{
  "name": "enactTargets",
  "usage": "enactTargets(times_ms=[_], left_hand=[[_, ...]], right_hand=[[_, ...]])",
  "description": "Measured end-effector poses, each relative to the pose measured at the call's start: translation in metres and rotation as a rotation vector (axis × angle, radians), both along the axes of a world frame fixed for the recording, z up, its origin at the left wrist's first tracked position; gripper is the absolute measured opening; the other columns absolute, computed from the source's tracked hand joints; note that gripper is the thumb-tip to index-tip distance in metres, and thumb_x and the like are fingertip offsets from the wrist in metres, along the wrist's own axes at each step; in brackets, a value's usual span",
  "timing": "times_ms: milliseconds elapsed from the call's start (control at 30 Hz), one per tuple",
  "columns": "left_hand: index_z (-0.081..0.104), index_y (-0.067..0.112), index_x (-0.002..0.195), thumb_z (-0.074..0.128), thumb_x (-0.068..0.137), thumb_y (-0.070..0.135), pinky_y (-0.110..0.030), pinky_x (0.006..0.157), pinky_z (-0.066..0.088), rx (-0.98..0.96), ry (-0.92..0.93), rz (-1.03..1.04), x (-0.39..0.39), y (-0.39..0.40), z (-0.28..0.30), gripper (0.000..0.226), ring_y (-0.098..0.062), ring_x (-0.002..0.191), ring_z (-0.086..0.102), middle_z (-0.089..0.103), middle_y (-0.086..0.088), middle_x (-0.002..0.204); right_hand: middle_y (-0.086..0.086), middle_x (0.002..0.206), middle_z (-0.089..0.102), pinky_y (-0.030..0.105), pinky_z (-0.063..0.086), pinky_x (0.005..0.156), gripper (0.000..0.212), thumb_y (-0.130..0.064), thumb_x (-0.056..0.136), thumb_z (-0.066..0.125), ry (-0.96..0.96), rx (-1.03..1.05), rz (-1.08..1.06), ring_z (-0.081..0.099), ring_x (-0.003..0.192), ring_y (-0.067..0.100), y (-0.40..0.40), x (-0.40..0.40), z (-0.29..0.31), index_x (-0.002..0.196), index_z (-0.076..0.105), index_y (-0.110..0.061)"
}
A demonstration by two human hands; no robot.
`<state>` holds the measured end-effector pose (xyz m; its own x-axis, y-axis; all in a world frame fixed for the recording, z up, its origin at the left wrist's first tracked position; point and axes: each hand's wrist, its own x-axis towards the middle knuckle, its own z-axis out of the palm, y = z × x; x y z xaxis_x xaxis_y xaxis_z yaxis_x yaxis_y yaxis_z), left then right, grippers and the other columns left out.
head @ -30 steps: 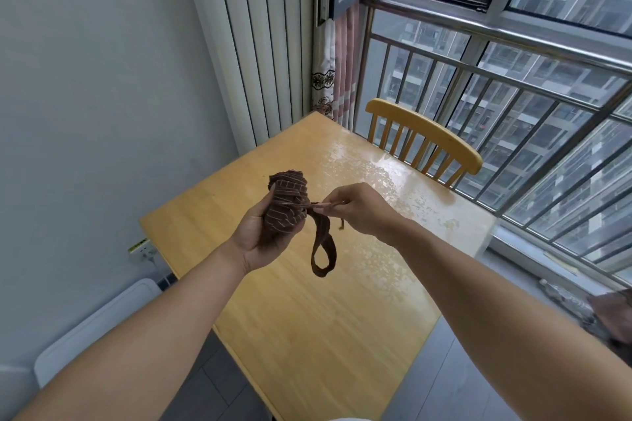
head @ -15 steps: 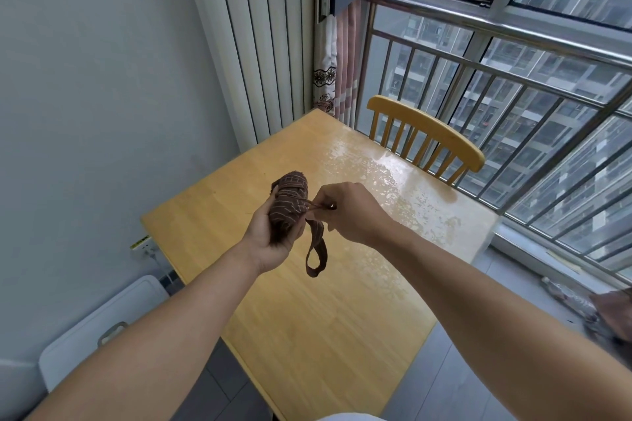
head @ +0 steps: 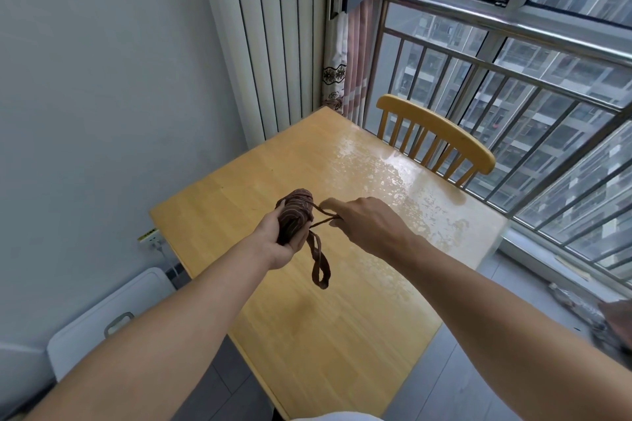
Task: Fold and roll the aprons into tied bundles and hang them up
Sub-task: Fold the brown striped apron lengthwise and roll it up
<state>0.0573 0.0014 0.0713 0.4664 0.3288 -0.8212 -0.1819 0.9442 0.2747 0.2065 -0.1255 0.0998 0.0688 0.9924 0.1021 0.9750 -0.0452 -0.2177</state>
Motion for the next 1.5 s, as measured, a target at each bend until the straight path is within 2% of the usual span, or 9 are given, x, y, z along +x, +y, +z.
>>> enactTargets(times_ms=[133, 333, 567, 667, 767, 967, 1233, 1367, 1500], left_hand=[[0.059, -0.001, 0.113, 0.067, 0.098, 0.035, -0.033, 0.057, 0.064, 0.015, 0.014, -0.002, 0.001, -0.002, 0.006, 0.040, -0.038, 0.091, 0.065, 0.061, -0.026, 0.113], [0.061, 0.002, 0.123, 0.066, 0.097, 0.043, -0.036, 0.068, 0.063, 0.086, 0.049, -0.202, 0.000, 0.001, 0.002, 0.049, -0.032, 0.102, 0.066, 0.064, -0.024, 0.125], [0.071, 0.012, 0.110, 0.064, 0.099, 0.030, -0.038, 0.087, 0.053, 0.514, 0.343, -0.496, 0.003, -0.008, -0.009, 0.022, -0.023, 0.095, 0.065, 0.072, -0.007, 0.102], [0.071, 0.007, 0.100, 0.053, 0.105, 0.017, -0.035, 0.066, 0.050, 0.641, 0.254, -0.471, -0.003, -0.013, -0.016, 0.021, -0.022, 0.077, 0.060, 0.067, -0.010, 0.088], [0.069, 0.006, 0.104, 0.039, 0.107, 0.031, -0.038, 0.070, 0.052, 0.595, 0.036, -0.536, -0.015, -0.010, -0.032, 0.039, -0.026, 0.082, 0.060, 0.064, -0.012, 0.092], [0.068, 0.017, 0.125, 0.079, 0.090, 0.026, -0.047, 0.099, 0.056, 0.890, -0.025, -0.844, -0.024, -0.002, -0.048, 0.037, -0.025, 0.109, 0.071, 0.076, -0.006, 0.114], [0.072, 0.026, 0.125, 0.082, 0.085, 0.014, -0.033, 0.096, 0.056, 1.050, 0.068, -0.862, -0.022, 0.020, -0.065, 0.044, -0.017, 0.107, 0.071, 0.078, 0.002, 0.108], [0.072, 0.029, 0.125, 0.079, 0.086, 0.015, -0.031, 0.087, 0.058, 1.030, 0.042, -0.843, -0.020, 0.026, -0.065, 0.042, -0.019, 0.103, 0.073, 0.078, 0.000, 0.107], [0.074, 0.028, 0.121, 0.078, 0.086, 0.016, -0.043, 0.095, 0.059, 0.992, 0.003, -0.849, -0.019, 0.031, -0.066, 0.037, -0.024, 0.104, 0.073, 0.077, -0.005, 0.108]], right_hand=[[0.002, 0.076, 0.072, 0.038, 0.054, 0.055, 0.060, -0.033, 0.105, 0.054, -0.023, 0.060, -0.008, 0.062, 0.056, 0.021, -0.002, 0.000, -0.016, 0.158, 0.025, -0.035], [-0.003, 0.095, 0.076, 0.038, 0.062, 0.063, 0.020, -0.022, 0.106, 0.054, 0.795, 0.057, -0.304, 0.074, 0.071, 0.009, 0.002, -0.008, -0.011, 0.107, 0.072, -0.013], [0.005, 0.089, 0.077, 0.033, 0.060, 0.083, 0.018, -0.019, 0.105, 0.057, 0.992, -0.001, -0.265, 0.073, 0.085, 0.018, 0.008, -0.003, -0.005, 0.100, 0.072, -0.010], [0.012, 0.092, 0.077, 0.032, 0.060, 0.083, 0.021, -0.018, 0.104, 0.057, 1.097, -0.049, -0.280, 0.073, 0.086, 0.021, 0.009, -0.004, -0.009, 0.103, 0.071, -0.002], [0.016, 0.094, 0.077, 0.036, 0.061, 0.087, 0.022, -0.018, 0.103, 0.059, 1.189, -0.110, -0.306, 0.074, 0.092, 0.030, 0.013, -0.005, -0.016, 0.103, 0.070, 0.001], [0.018, 0.093, 0.077, 0.032, 0.062, 0.080, 0.021, -0.020, 0.102, 0.062, 1.268, -0.243, -0.394, 0.075, 0.092, 0.035, 0.031, -0.007, -0.024, 0.102, 0.065, 0.001], [0.018, 0.087, 0.071, 0.035, 0.060, 0.072, 0.035, -0.024, 0.110, 0.044, 1.319, -0.320, -0.517, 0.067, 0.075, 0.027, 0.036, 0.007, -0.033, 0.123, 0.067, -0.001], [0.007, 0.084, 0.071, 0.019, 0.043, 0.055, 0.035, -0.015, 0.109, 0.047, 1.087, -0.251, -0.497, 0.054, 0.057, 0.009, 0.033, 0.017, -0.041, 0.140, 0.061, -0.014], [-0.007, 0.105, 0.070, 0.017, 0.045, 0.079, 0.035, -0.021, 0.105, 0.056, 0.748, -0.259, -0.327, 0.058, 0.086, -0.003, 0.028, 0.018, -0.044, 0.137, 0.065, -0.031]])
